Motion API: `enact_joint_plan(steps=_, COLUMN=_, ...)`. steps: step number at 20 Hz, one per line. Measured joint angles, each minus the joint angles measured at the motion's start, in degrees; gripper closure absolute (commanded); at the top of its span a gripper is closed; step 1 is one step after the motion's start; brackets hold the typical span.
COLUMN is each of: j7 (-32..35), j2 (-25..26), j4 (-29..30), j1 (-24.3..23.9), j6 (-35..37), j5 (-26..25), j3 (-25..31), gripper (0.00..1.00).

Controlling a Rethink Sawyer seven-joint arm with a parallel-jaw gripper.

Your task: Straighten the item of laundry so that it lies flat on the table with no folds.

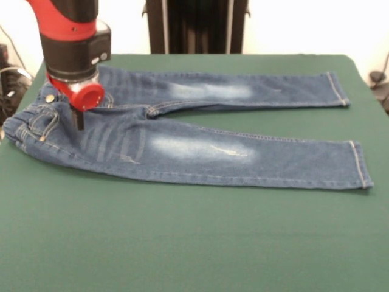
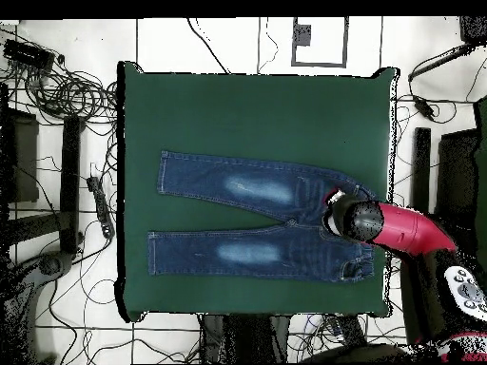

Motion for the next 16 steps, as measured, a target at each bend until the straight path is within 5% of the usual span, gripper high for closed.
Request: enact_joint_plan(steps=16, j7=-0.5, j2=4.39, j4=-8.36, j1=-3.08, j6=13.71, j5=-2.15, j3=5.57, gripper=1.0)
